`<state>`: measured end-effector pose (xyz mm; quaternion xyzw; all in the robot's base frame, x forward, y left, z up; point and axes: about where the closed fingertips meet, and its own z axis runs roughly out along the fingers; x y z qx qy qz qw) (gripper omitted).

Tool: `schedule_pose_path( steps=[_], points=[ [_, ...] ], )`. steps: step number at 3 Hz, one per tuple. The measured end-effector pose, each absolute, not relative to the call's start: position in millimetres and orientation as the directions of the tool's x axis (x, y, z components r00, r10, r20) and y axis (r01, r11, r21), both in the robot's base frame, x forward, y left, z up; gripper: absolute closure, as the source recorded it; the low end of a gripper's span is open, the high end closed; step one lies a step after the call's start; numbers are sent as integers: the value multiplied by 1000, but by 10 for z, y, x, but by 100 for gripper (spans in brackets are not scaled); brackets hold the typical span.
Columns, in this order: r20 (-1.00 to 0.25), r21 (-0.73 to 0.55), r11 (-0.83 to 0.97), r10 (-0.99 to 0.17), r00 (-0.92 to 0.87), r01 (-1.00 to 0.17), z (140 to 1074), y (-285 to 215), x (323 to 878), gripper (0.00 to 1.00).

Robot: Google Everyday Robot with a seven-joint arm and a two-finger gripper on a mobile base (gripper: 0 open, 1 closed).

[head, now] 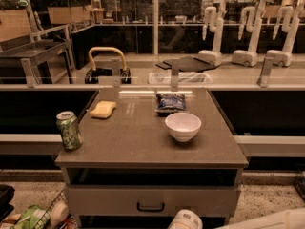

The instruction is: Open bottom drawer

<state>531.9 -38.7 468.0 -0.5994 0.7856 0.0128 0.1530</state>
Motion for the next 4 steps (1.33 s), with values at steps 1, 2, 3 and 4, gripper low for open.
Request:
schedule_pose_path(
  steps=[1,2,3,4],
  points=[
    [-209,-103,211,-960,-186,-972,3953,-322,5338,0],
    [-205,-73,211,-960,-192,-975,3790,-314,5241,0],
    [-205,-76,211,-960,-192,-975,3804,-314,5249,0],
    [-161,-48,208,-967,-198,-977,3545,-285,5283,0]
  ],
)
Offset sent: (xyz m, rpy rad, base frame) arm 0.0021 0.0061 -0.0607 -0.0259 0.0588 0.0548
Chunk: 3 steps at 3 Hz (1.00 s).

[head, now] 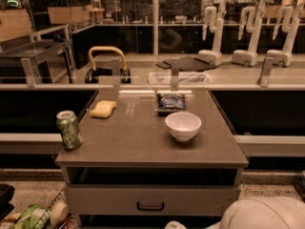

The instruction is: Open bottom drawer

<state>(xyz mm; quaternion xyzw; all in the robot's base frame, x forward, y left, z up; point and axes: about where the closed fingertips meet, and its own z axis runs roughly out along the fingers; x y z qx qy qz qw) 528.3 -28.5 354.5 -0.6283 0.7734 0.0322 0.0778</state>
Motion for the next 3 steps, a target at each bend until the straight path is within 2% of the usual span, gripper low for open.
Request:
schedule_pose_path(
  steps=[3],
  points=[
    [-161,-48,208,-967,-198,-977,3556,-290,5267,0]
  ],
)
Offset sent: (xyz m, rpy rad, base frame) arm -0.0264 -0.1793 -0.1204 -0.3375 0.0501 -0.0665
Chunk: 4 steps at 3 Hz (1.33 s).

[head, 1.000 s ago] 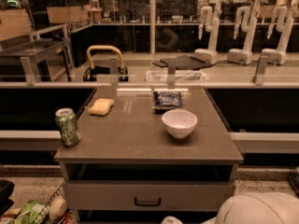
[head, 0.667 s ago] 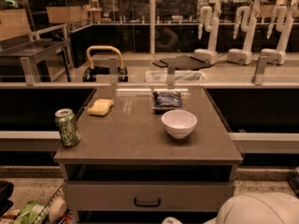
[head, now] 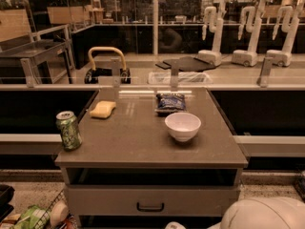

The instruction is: Open bottom drawer

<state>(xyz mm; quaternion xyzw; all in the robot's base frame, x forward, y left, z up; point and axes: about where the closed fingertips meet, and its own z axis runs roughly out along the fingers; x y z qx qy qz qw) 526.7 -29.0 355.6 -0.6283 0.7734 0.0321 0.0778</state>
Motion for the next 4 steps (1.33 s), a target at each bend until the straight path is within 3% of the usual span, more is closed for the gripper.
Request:
schedule_pose_path(
  steps=[1,2,3,4],
  points=[
    [-161,-48,208,-967,-198,-977,3556,-290,5267,17],
    [-161,-48,208,-967,-198,-977,3572,-291,5263,48],
    [-161,-48,208,-967,-198,-977,3572,-291,5263,71],
    [-160,-46,208,-967,-198,-977,3560,-292,5252,68]
  ],
)
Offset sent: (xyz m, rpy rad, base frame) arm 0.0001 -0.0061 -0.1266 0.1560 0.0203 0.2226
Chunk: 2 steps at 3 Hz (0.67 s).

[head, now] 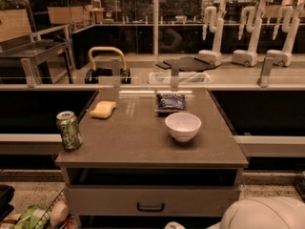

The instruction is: Open bottom drawer

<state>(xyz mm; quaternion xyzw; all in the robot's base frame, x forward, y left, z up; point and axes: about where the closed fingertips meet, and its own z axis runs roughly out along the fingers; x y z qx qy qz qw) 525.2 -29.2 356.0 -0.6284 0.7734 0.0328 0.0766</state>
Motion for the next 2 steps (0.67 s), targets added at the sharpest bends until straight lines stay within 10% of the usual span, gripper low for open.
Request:
schedule_pose_path(
  steps=[1,2],
  points=[
    [-159,-43,207,-967,-198,-977,3549,-292,5243,45],
    [-71,8,229,-971,-229,-974,3329,-562,5197,42]
  ],
)
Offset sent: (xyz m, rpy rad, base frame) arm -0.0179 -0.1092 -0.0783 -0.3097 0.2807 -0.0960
